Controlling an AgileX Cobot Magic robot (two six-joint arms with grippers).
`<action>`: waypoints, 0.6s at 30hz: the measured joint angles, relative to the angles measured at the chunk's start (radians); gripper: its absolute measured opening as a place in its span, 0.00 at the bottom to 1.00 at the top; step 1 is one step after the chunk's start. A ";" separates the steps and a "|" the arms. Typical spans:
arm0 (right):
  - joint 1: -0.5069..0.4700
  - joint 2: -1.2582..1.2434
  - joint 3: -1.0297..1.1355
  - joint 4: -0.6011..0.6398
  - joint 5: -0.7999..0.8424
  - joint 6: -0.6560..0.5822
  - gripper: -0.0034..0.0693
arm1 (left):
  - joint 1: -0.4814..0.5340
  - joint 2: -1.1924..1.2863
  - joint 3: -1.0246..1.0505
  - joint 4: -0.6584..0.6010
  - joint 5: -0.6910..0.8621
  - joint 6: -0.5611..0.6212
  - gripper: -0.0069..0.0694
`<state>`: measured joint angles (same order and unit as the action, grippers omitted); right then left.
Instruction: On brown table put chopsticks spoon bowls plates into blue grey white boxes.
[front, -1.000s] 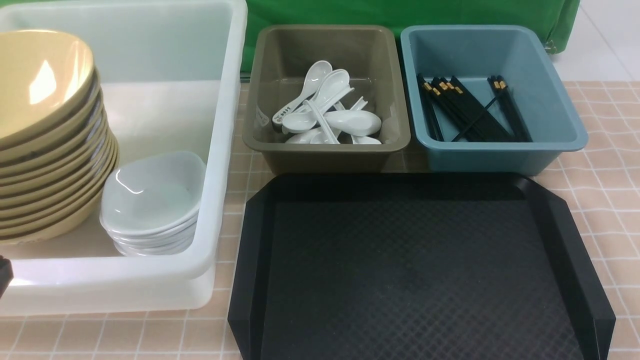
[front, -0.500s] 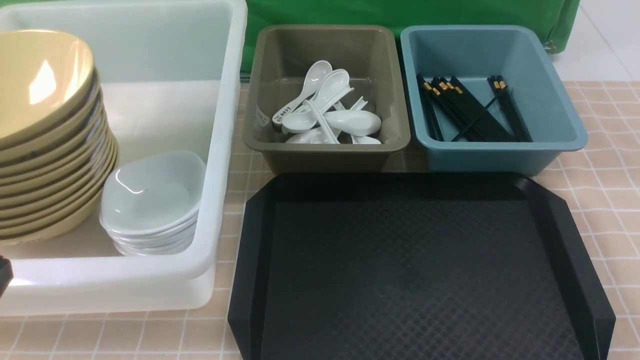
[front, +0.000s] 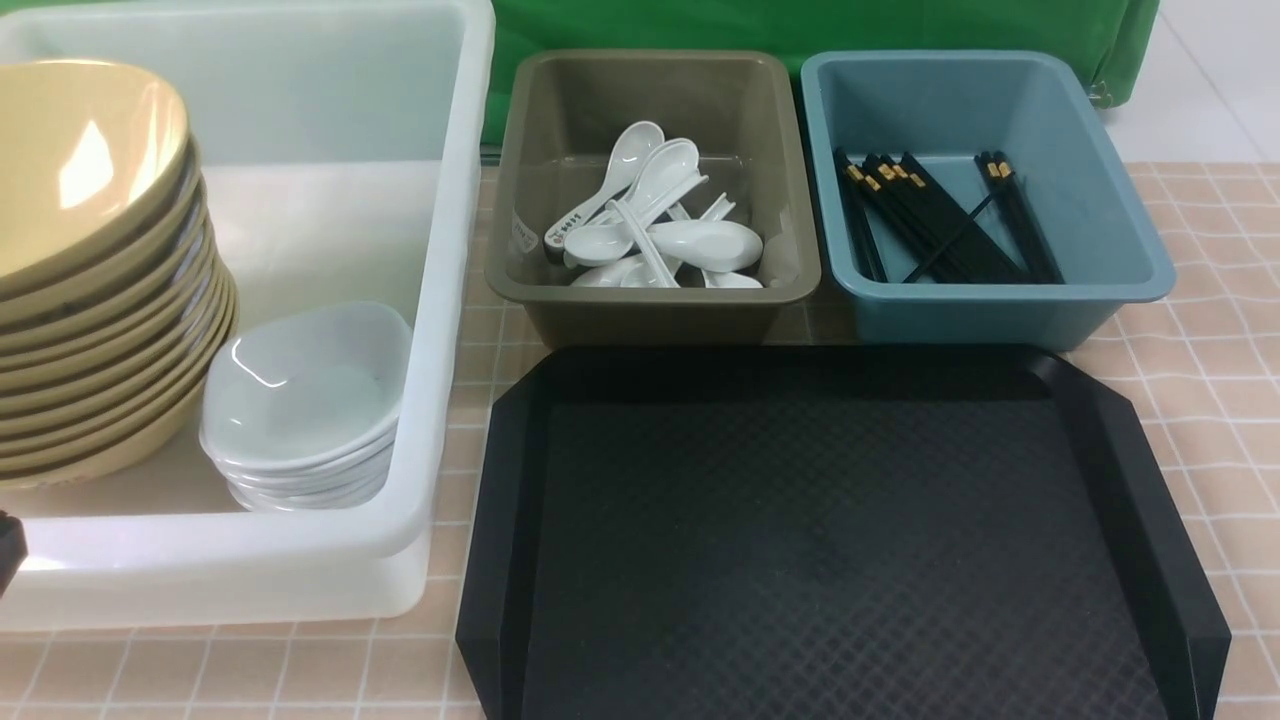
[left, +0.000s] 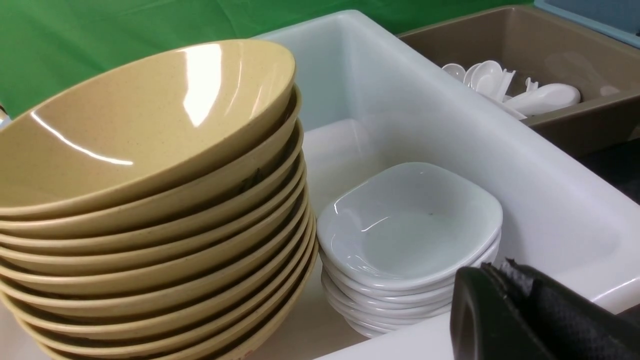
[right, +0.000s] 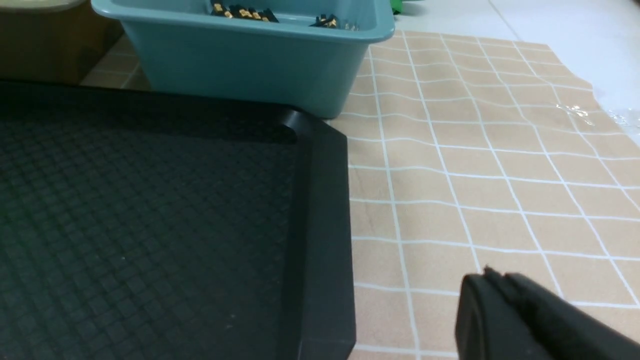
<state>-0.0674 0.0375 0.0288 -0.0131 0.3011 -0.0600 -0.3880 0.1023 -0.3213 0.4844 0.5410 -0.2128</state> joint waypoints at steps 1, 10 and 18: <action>0.000 0.000 0.000 0.000 0.000 0.000 0.14 | 0.005 -0.019 0.007 0.005 0.004 0.000 0.08; 0.000 -0.001 0.000 0.000 0.000 0.000 0.15 | 0.266 -0.117 0.079 -0.362 -0.083 0.185 0.08; 0.000 -0.001 0.000 0.000 0.000 0.001 0.17 | 0.391 -0.117 0.311 -0.527 -0.304 0.305 0.08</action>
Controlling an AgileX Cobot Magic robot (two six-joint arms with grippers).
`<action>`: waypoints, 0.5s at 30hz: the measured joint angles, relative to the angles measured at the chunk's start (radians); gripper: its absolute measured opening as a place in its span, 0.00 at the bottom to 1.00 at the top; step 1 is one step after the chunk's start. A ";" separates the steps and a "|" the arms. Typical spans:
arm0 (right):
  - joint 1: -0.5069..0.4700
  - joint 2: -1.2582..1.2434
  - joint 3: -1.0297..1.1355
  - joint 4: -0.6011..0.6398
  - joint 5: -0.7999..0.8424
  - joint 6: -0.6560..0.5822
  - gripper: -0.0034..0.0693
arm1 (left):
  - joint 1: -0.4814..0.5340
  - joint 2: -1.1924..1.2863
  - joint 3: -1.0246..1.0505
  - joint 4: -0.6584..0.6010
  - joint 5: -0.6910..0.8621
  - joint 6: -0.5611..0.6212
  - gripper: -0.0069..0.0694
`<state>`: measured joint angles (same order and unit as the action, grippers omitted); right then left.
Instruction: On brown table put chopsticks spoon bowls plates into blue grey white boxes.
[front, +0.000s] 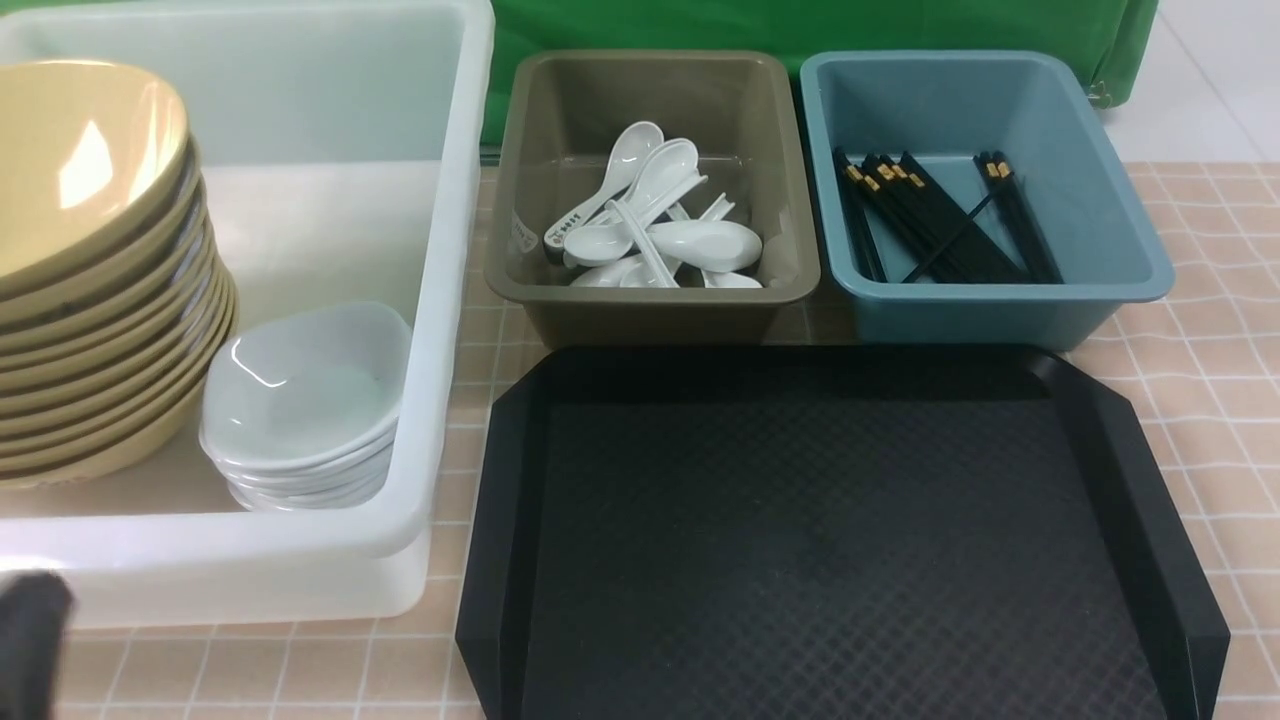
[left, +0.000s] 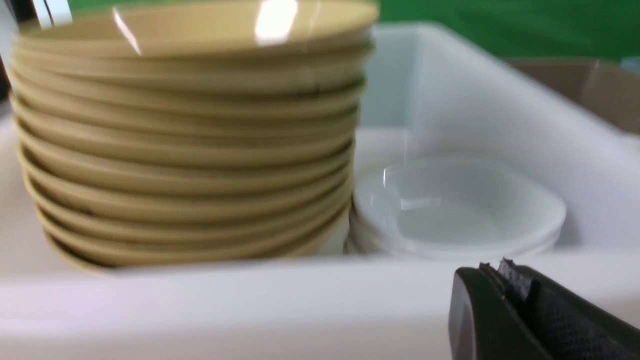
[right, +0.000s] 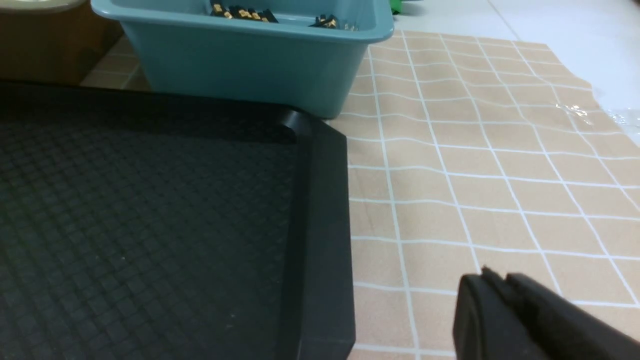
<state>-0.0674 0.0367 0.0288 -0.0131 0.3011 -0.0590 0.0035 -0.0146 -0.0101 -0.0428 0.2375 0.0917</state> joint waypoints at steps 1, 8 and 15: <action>0.000 0.000 0.000 0.000 0.000 0.000 0.17 | -0.013 0.000 0.029 0.000 0.014 -0.018 0.08; 0.000 0.000 0.000 0.000 0.000 0.000 0.18 | -0.062 0.000 0.027 0.000 0.097 -0.026 0.08; 0.000 0.000 0.000 0.000 0.000 0.000 0.19 | -0.062 0.000 0.027 0.000 0.101 -0.025 0.08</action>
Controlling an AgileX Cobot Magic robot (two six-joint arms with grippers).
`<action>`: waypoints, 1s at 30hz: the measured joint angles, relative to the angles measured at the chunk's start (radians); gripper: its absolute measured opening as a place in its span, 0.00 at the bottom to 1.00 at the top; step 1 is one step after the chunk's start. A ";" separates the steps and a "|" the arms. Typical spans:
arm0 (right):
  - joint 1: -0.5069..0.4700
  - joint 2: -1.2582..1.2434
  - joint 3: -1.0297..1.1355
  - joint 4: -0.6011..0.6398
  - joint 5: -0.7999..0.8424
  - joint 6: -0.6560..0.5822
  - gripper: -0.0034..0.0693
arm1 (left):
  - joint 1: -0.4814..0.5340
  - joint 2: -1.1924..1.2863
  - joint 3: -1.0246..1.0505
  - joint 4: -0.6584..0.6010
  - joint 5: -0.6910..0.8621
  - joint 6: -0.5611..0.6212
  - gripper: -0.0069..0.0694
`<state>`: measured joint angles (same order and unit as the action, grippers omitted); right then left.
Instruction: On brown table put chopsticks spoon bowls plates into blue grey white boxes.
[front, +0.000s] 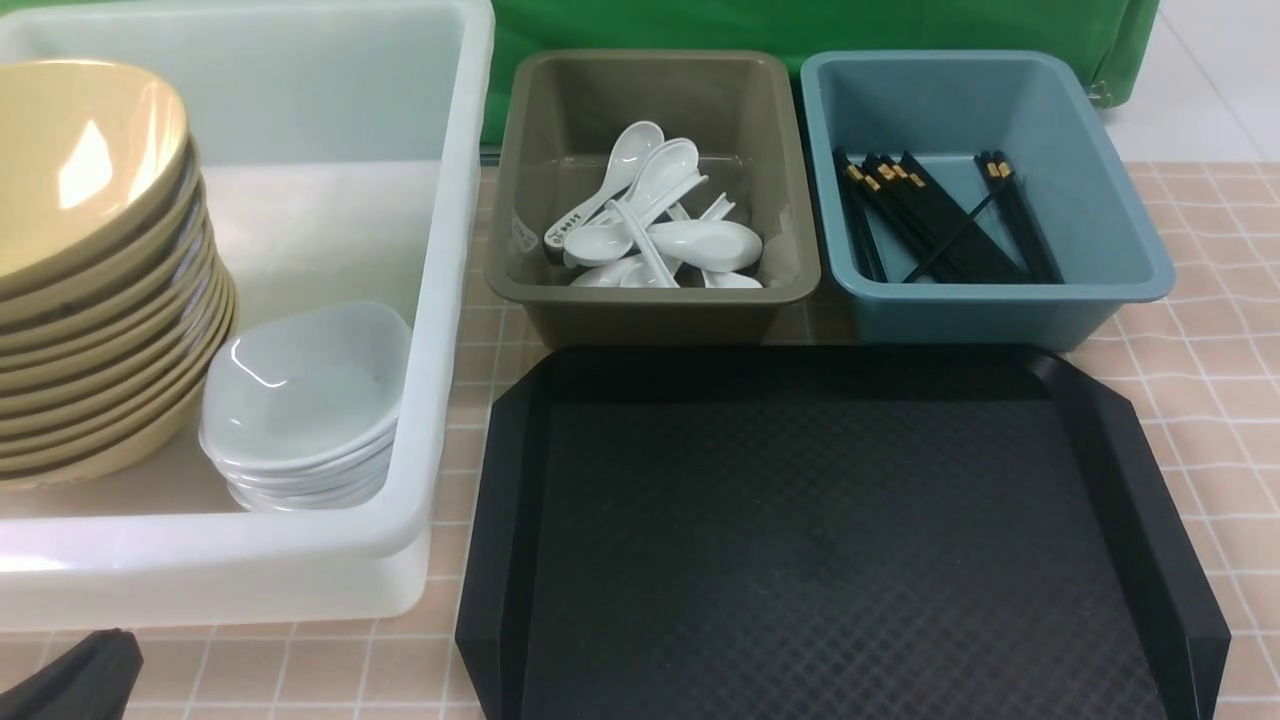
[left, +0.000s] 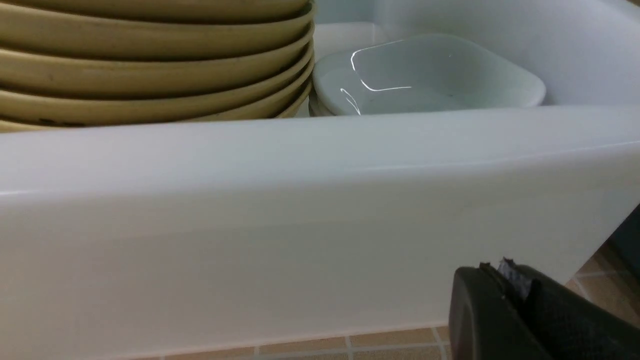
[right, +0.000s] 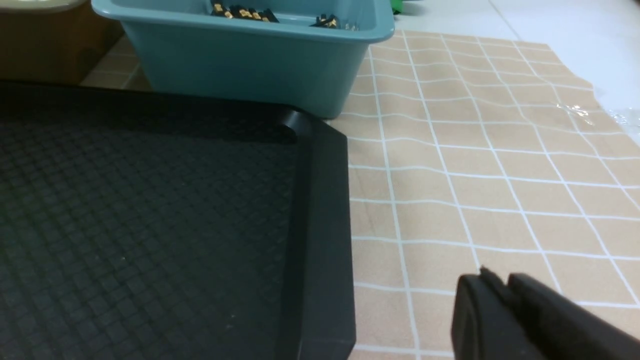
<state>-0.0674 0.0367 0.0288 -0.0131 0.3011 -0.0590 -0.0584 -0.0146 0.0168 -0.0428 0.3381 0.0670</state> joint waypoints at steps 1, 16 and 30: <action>0.000 0.000 0.000 0.000 0.000 0.000 0.19 | 0.000 0.000 0.000 0.000 0.000 0.000 0.08; 0.000 0.000 0.000 0.000 0.000 0.000 0.21 | 0.000 0.000 0.000 0.000 0.000 0.000 0.08; 0.000 0.000 0.000 0.000 0.000 0.000 0.23 | 0.000 0.000 0.000 0.000 0.000 0.000 0.08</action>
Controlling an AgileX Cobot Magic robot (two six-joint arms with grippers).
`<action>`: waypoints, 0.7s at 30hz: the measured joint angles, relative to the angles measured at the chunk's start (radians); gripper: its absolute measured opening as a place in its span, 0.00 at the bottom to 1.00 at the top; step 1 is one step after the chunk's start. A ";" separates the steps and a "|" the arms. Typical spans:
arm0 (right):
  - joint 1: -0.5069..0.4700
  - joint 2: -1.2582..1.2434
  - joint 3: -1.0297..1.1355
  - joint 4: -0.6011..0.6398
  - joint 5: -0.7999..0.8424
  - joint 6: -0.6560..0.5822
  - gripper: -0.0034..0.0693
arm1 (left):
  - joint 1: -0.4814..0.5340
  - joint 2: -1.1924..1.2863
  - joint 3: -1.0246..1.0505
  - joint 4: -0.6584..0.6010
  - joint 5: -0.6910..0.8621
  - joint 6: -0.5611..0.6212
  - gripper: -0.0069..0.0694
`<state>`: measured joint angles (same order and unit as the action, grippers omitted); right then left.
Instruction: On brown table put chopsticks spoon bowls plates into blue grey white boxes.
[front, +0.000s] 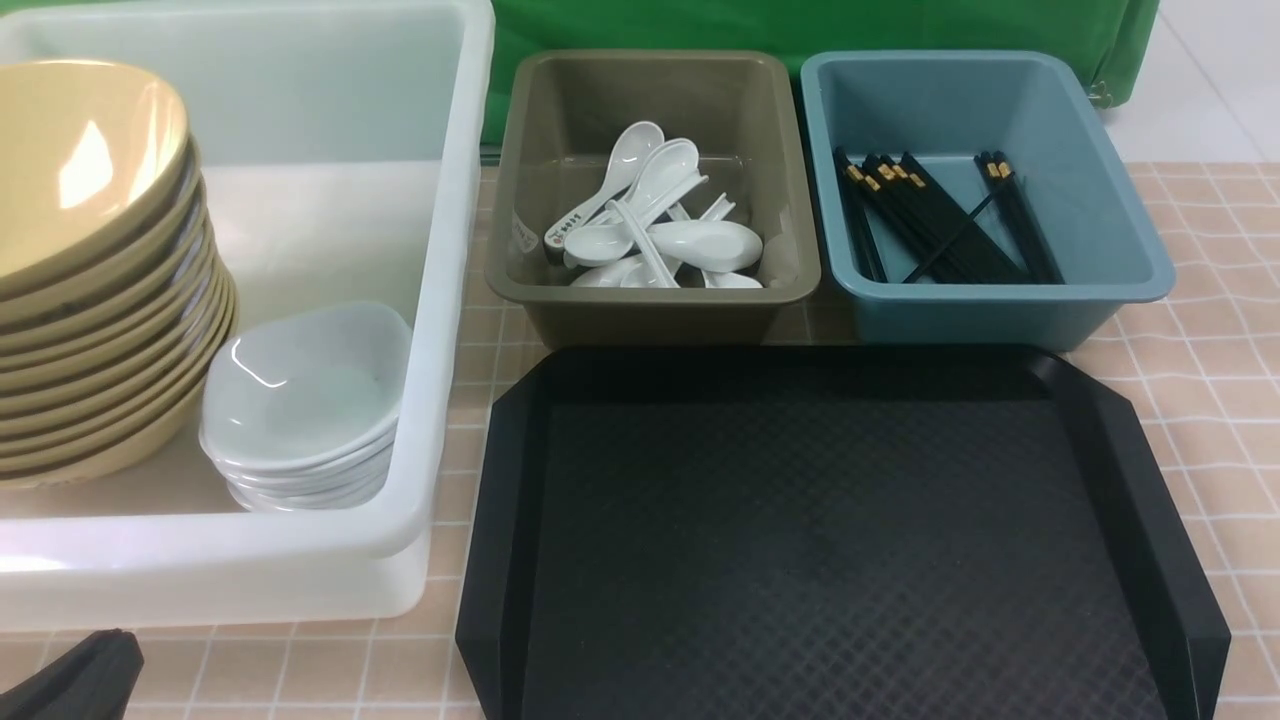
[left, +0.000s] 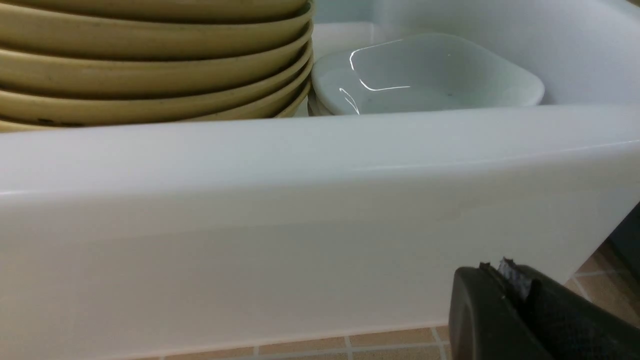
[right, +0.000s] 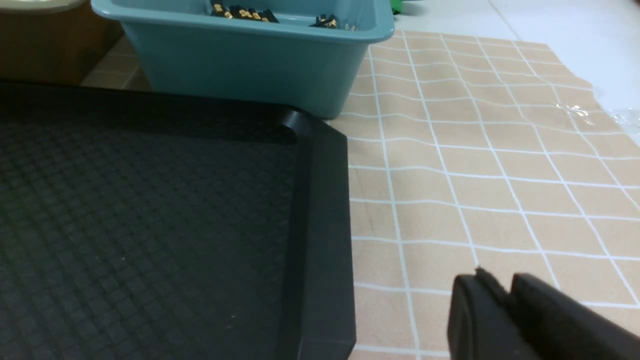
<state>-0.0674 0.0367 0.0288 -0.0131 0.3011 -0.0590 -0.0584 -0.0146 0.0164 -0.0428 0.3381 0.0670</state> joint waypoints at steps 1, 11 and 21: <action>0.000 0.000 0.000 0.000 0.000 0.000 0.23 | 0.000 0.000 0.000 0.000 0.000 0.000 0.08; 0.000 0.000 0.000 0.000 0.000 0.000 0.24 | 0.000 0.000 0.000 0.000 0.000 0.000 0.08; 0.000 0.000 0.000 0.000 0.000 0.000 0.25 | 0.000 0.000 0.000 0.000 0.000 -0.001 0.08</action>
<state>-0.0674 0.0367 0.0288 -0.0131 0.3011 -0.0590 -0.0584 -0.0146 0.0164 -0.0428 0.3381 0.0660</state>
